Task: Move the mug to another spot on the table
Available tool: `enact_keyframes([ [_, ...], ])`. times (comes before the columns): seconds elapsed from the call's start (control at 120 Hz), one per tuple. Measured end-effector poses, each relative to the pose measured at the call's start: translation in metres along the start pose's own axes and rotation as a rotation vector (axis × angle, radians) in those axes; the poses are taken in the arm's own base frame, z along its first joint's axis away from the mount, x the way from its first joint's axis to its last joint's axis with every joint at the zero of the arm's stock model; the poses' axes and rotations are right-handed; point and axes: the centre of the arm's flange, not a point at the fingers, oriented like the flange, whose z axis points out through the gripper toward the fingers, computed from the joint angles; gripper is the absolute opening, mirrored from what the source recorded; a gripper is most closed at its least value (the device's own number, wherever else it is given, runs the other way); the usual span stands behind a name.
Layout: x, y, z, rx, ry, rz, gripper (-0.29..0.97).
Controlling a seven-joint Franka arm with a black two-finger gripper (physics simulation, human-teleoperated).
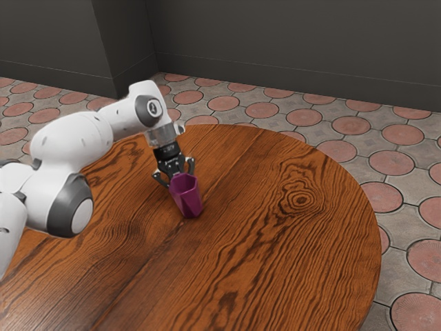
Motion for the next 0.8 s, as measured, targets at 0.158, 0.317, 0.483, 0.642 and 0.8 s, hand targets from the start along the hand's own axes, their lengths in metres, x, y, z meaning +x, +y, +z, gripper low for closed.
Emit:
enact_keyframes([
  [0.158,0.004,-0.002,0.004,-0.002,-0.007,-0.038,0.12],
  [0.317,0.006,-0.003,0.006,-0.005,-0.011,-0.065,0.33],
  [0.483,0.003,-0.002,0.000,-0.012,-0.008,-0.082,0.52],
  [0.642,-0.001,0.000,-0.010,-0.023,0.000,-0.088,0.60],
  [0.8,-0.016,0.002,-0.037,-0.047,0.023,-0.081,0.64],
])
